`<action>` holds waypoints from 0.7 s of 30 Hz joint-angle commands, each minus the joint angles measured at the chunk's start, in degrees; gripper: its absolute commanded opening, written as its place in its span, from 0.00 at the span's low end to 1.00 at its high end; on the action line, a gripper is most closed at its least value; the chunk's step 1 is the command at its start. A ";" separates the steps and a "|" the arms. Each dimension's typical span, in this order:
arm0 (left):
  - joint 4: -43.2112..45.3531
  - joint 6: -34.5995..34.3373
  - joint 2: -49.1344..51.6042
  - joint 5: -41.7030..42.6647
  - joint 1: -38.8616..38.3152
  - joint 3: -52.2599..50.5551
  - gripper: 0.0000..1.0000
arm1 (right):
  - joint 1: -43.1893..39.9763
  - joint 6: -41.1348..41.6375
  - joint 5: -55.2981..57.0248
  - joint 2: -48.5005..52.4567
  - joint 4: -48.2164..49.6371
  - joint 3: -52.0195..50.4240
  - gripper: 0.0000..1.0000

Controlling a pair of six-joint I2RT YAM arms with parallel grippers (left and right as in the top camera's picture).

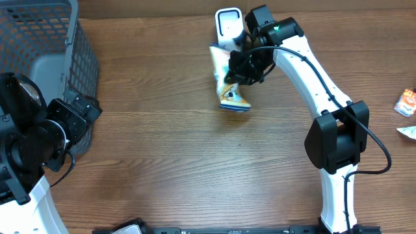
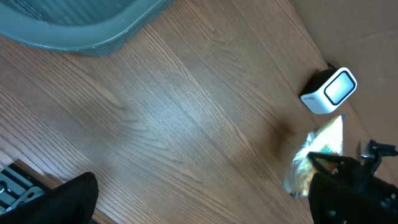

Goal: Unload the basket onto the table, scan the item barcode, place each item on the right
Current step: 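Hold the yellow wipes bag against the scanner window with right gripper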

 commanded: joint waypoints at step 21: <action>0.07 0.50 -0.26 0.04 0.35 0.11 1.00 | -0.48 -4.13 31.36 -0.72 27.87 1.44 0.04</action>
